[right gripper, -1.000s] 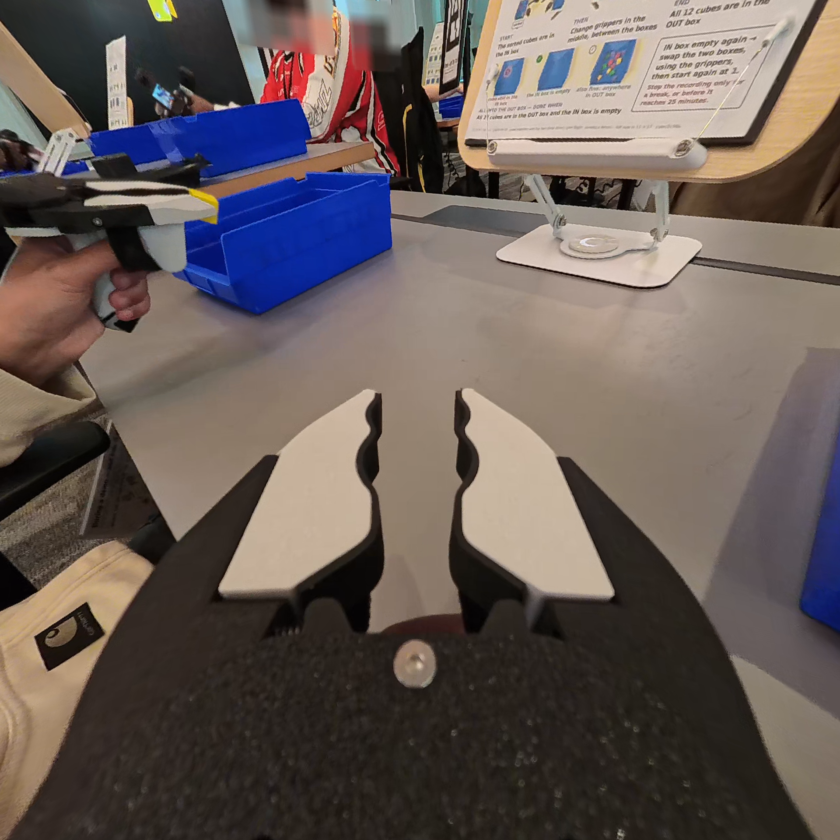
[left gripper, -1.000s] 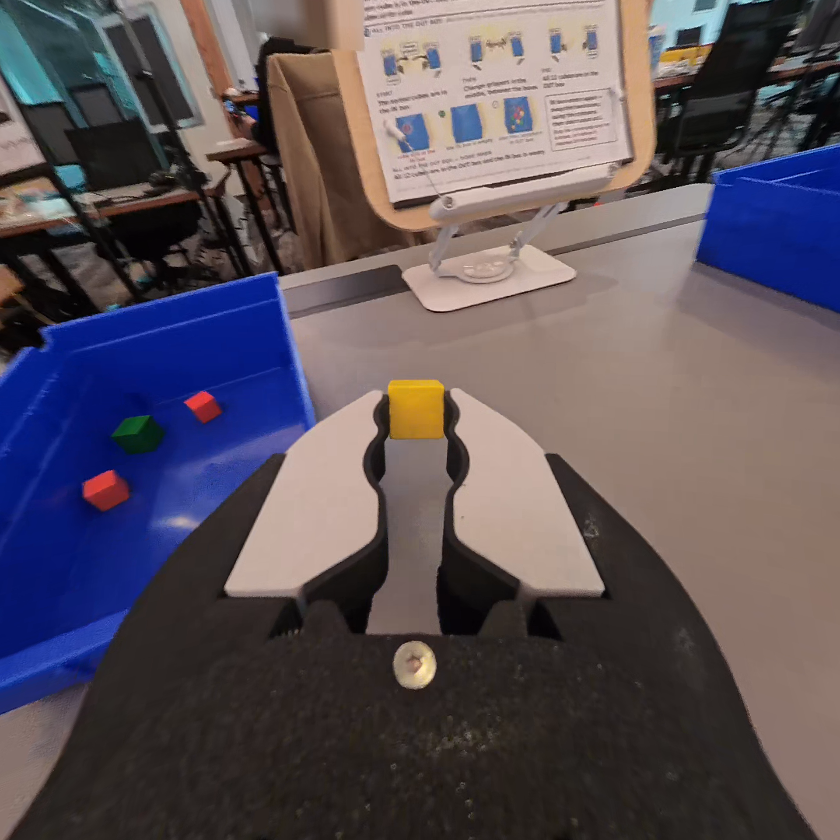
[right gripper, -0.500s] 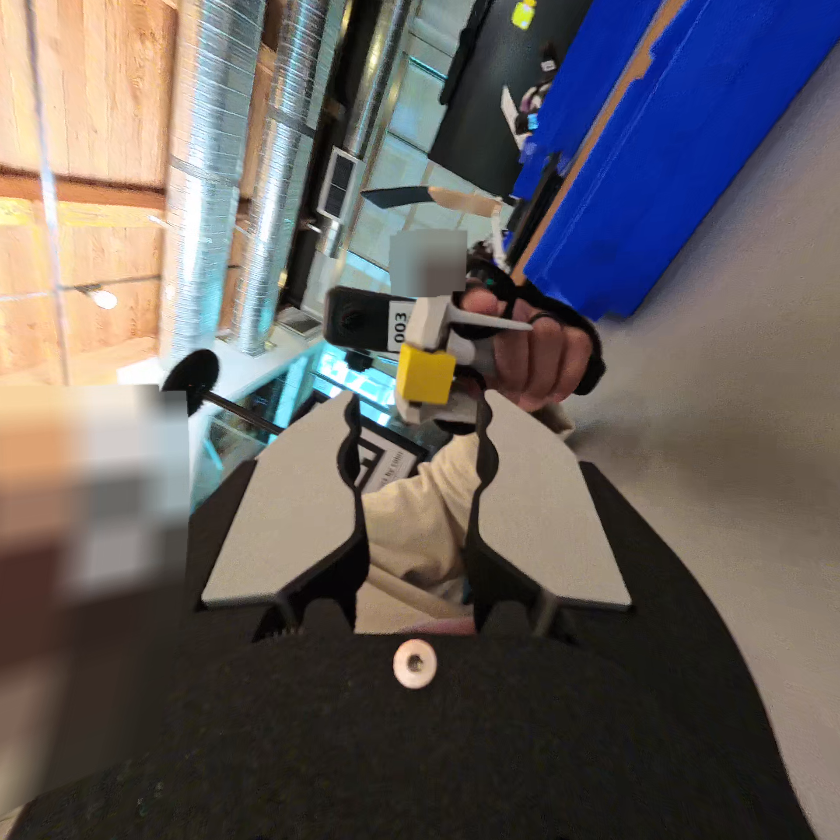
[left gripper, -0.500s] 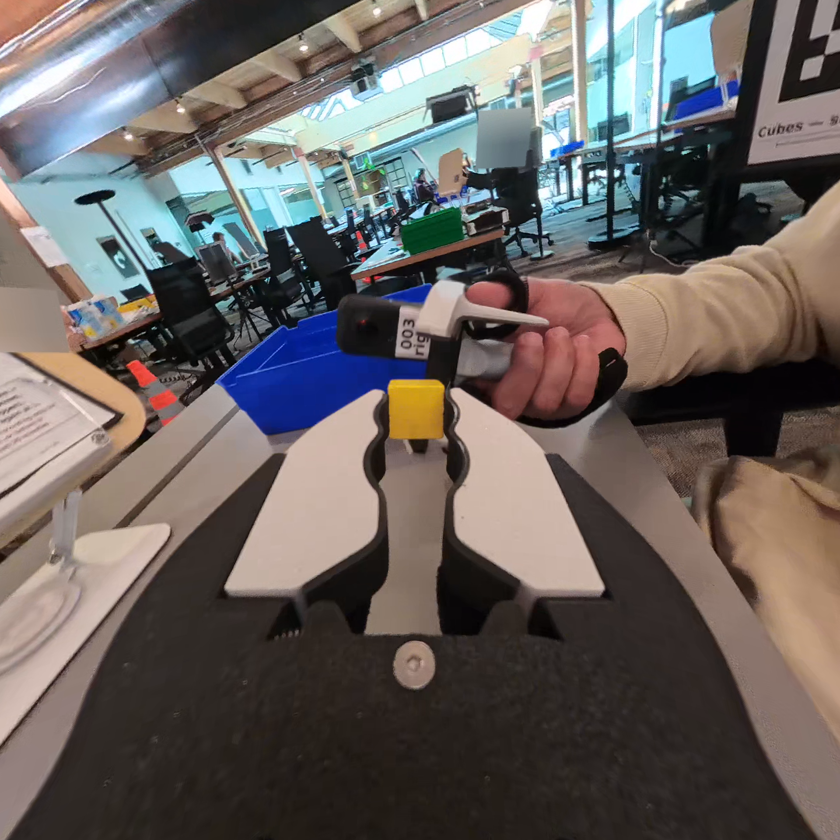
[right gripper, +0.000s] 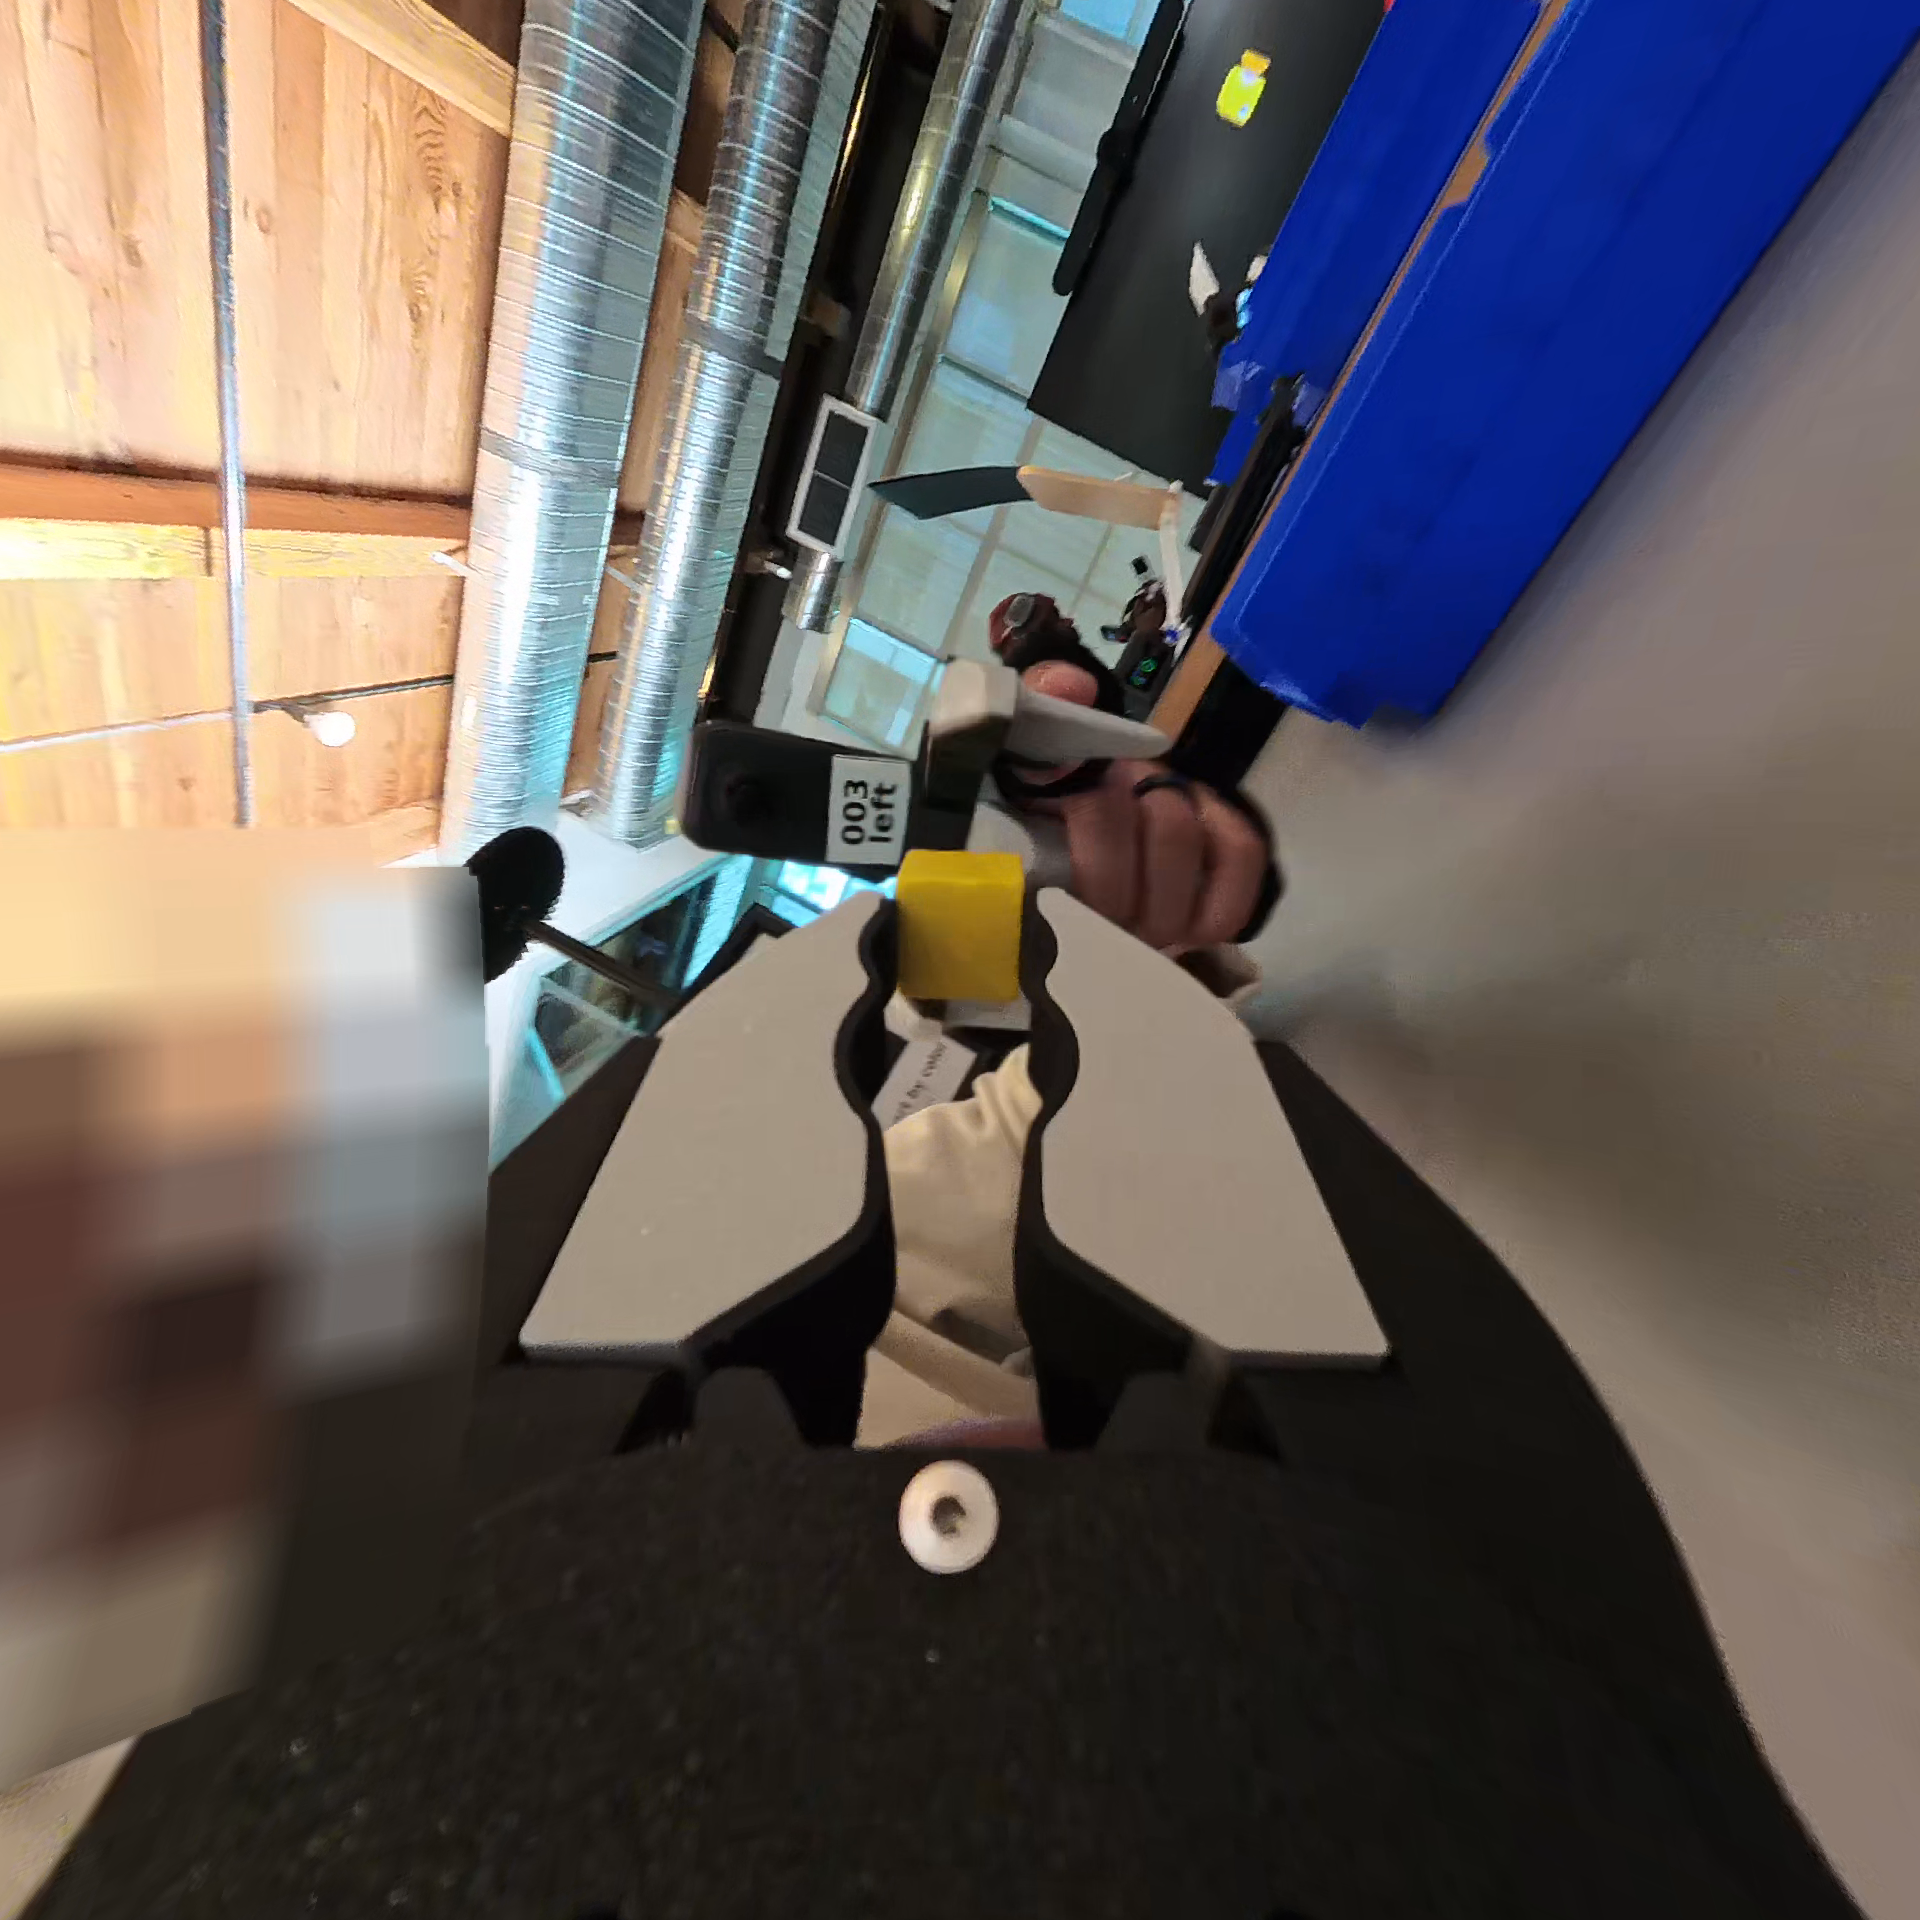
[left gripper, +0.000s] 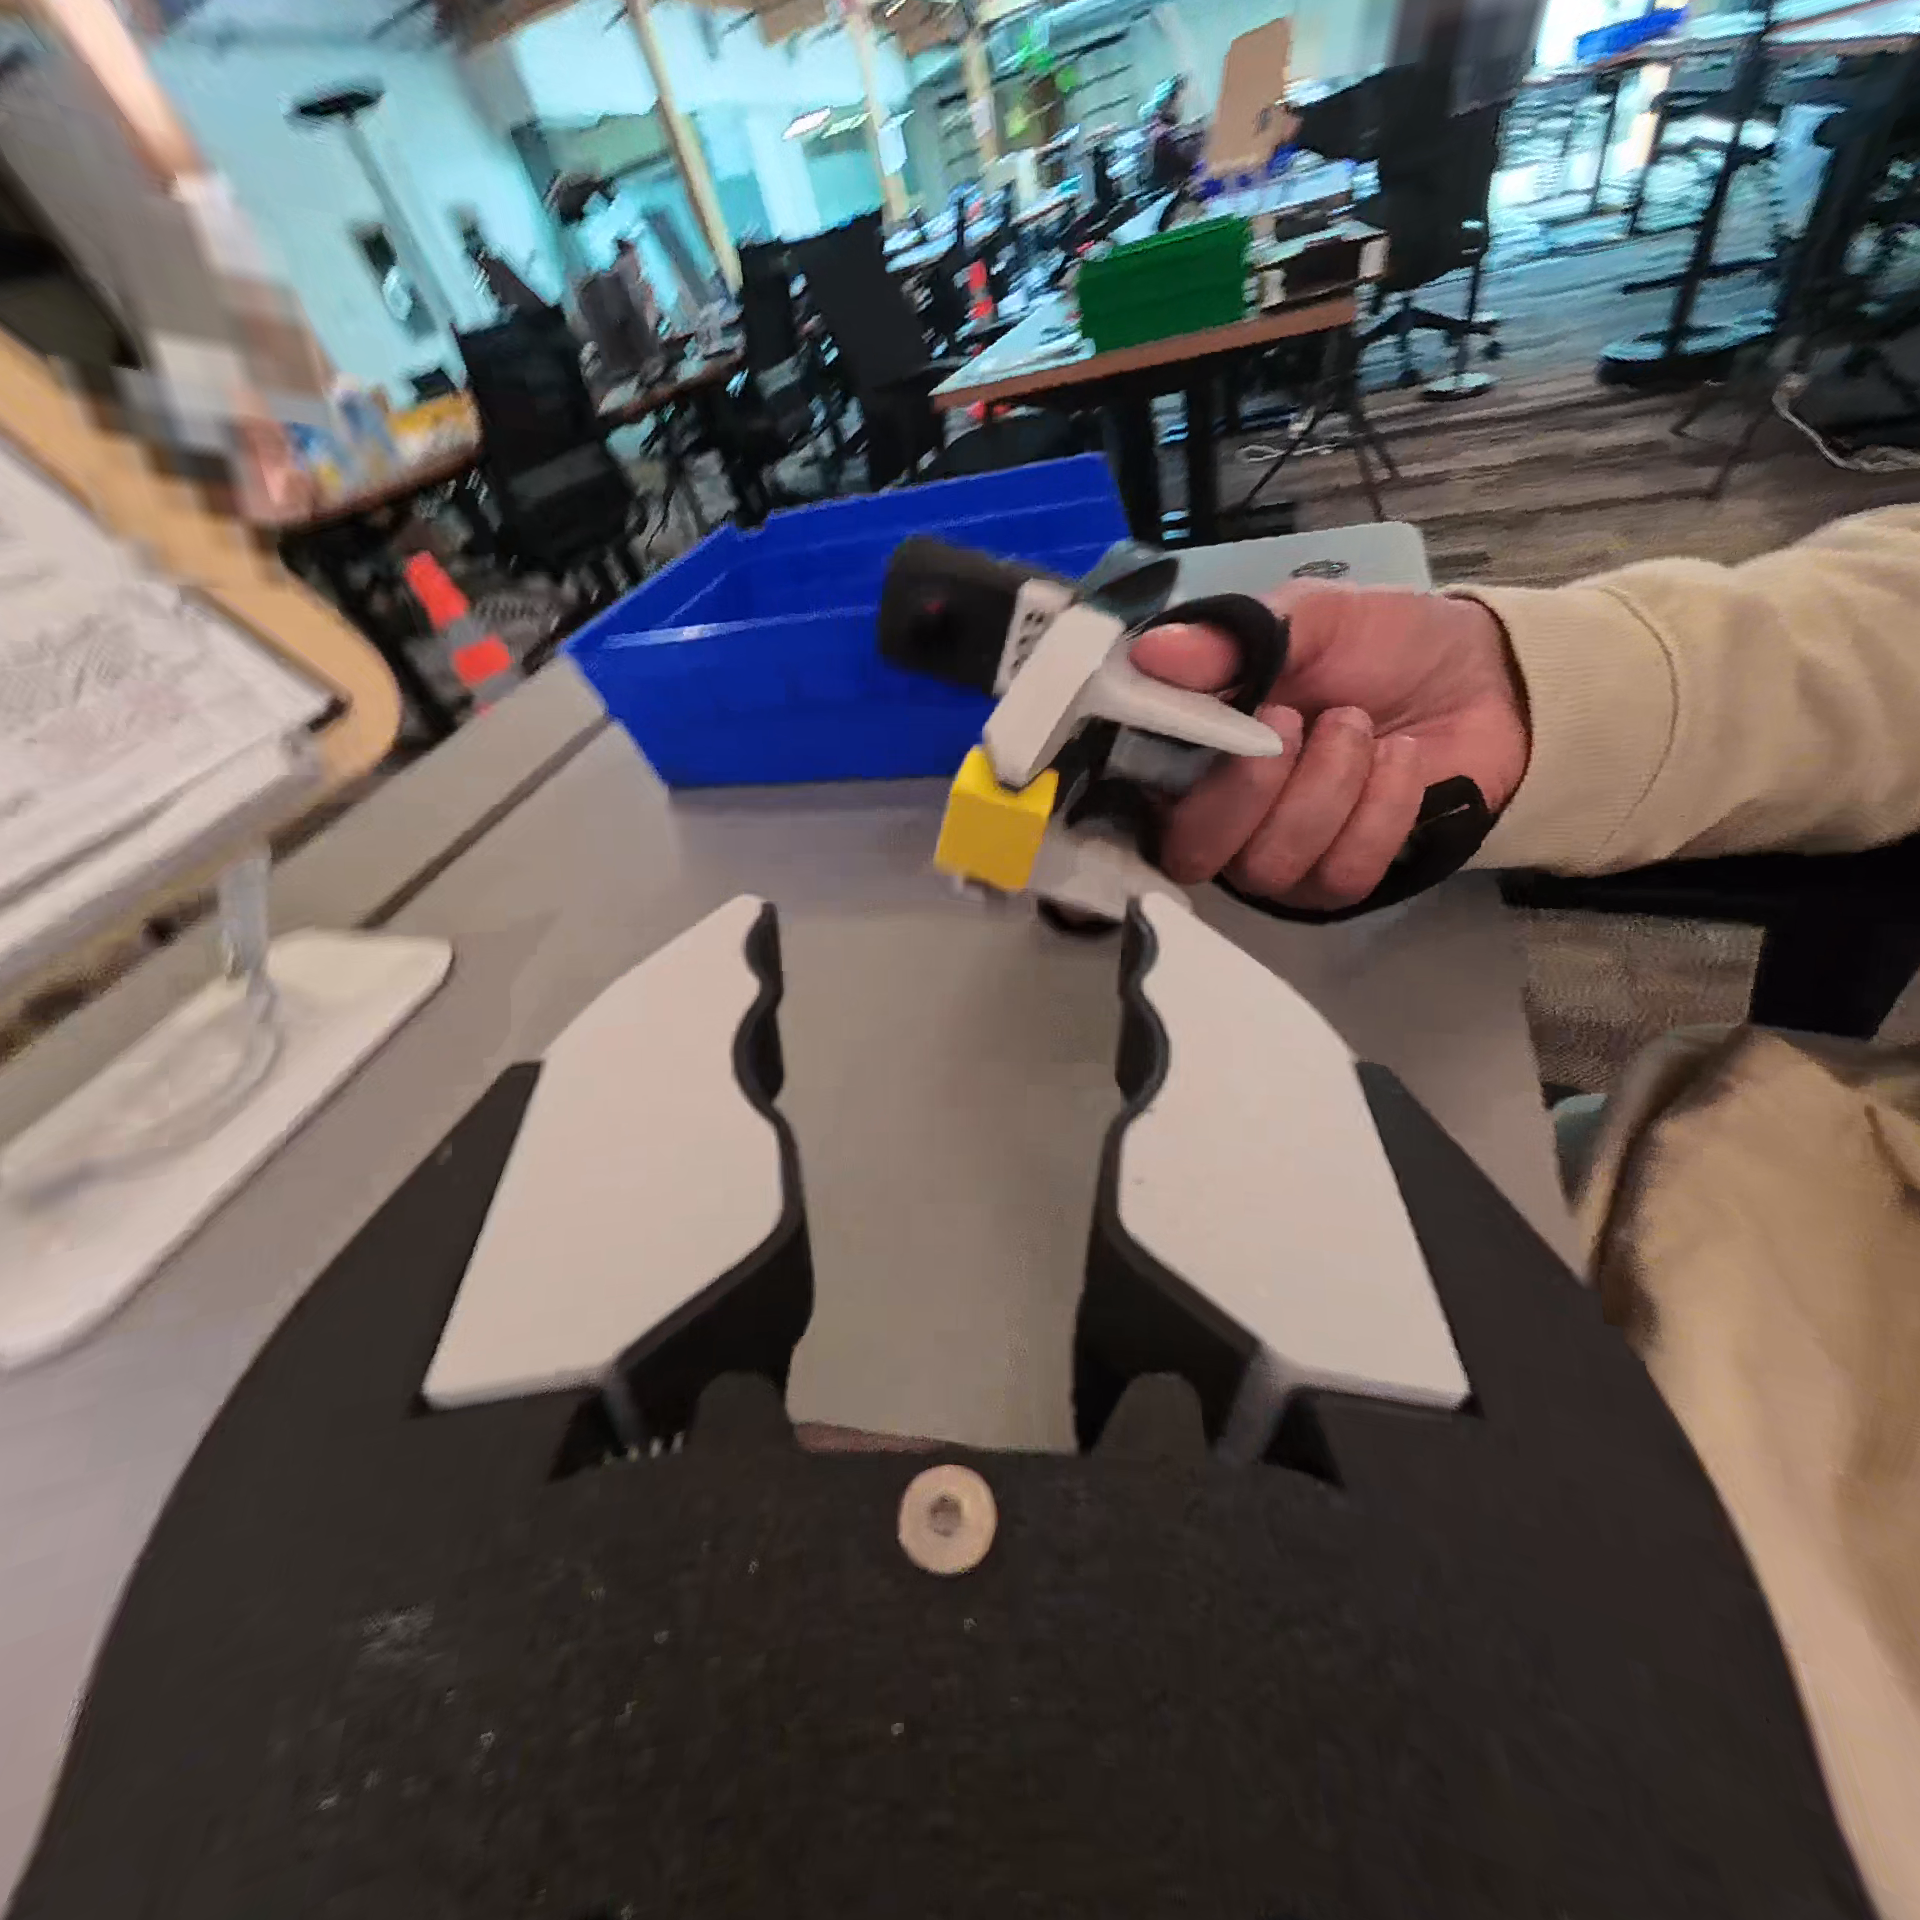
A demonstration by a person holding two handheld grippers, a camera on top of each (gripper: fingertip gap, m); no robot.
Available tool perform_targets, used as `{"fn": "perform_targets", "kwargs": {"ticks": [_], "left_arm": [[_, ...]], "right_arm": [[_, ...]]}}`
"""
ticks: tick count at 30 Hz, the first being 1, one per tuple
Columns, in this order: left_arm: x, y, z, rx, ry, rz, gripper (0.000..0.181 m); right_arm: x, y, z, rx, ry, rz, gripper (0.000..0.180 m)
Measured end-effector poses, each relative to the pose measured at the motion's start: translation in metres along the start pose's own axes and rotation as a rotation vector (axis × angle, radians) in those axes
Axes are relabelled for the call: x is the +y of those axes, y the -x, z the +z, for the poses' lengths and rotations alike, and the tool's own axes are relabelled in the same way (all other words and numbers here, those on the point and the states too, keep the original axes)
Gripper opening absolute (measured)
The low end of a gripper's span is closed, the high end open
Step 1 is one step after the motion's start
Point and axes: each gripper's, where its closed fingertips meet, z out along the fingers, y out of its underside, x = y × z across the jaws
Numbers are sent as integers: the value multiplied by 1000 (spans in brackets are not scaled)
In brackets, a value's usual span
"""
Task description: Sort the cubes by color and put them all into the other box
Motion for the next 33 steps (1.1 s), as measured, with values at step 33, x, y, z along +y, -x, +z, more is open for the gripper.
{"fn": "perform_targets", "kwargs": {"ticks": [33], "left_arm": [[72, 26, -104, -576, 199, -328, 59]], "right_arm": [[-254, -58, -311, 1463, 184, -628, 23]]}}
